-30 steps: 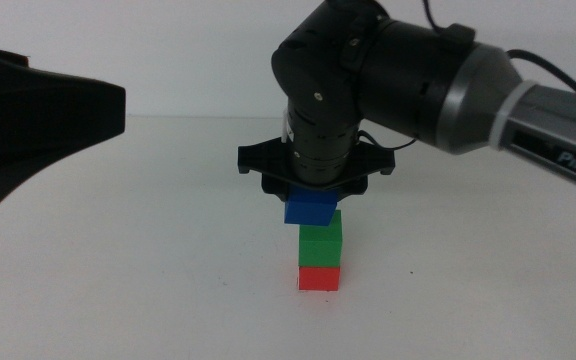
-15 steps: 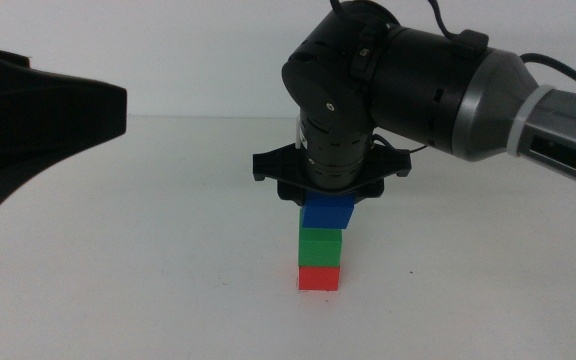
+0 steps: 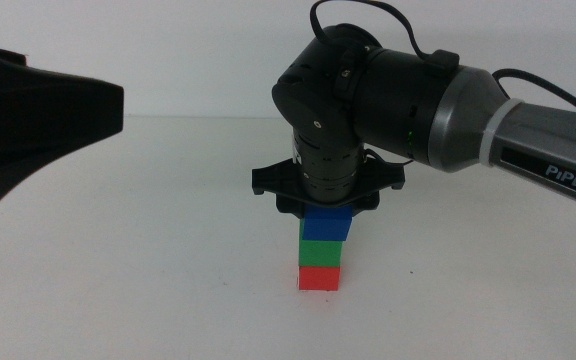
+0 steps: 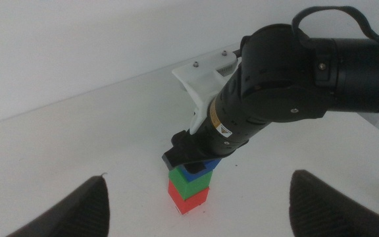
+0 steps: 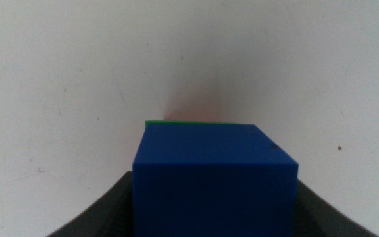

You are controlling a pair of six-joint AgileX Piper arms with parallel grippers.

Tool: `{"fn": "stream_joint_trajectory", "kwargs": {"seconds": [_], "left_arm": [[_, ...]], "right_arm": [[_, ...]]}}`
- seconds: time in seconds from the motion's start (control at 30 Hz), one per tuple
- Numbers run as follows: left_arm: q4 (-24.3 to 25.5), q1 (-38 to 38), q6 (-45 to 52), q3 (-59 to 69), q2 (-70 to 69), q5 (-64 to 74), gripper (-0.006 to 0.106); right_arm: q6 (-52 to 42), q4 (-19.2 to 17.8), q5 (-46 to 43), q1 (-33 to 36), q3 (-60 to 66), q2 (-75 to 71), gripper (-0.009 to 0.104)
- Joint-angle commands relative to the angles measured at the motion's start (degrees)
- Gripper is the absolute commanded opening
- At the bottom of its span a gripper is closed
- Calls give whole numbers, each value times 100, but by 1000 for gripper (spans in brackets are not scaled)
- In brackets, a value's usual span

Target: Stack red cubes first, then green, then blue cubes in a specific spot.

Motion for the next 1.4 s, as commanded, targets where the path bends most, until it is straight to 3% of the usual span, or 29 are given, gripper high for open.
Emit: {"fn": "stream_joint_trajectory", "kwargs": {"seconds": [0.0, 0.4, 0.63, 0.87, 1.0, 1.17, 1.27, 1.37], "left_arm": [[18, -7, -12, -29, -15, -81, 94], [18, -7, -12, -29, -15, -81, 94], [18, -7, -12, -29, -15, -81, 94], [18, -7, -12, -29, -15, -81, 94], [18, -7, -12, -29, -15, -81, 94], [71, -7, -12, -29, -15, -81, 94], [84, -7, -12, -29, -15, -81, 94], [84, -7, -12, -29, -15, -81, 94]], "right_arm": [[27, -62, 27, 2, 18, -1, 14], [27, -10, -187, 2, 18, 80, 53], [-1, -158, -240, 2, 5, -31, 84], [-289, -924, 27, 68, 302, -1613, 84], [-388, -1097, 27, -84, 1335, -3018, 84], [-970, -574, -613, -725, 3037, -4976, 84], [-1814, -170, -1134, -1568, 3889, -5925, 84], [-3027, 590, -1749, -2590, 4608, -6738, 84]]}}
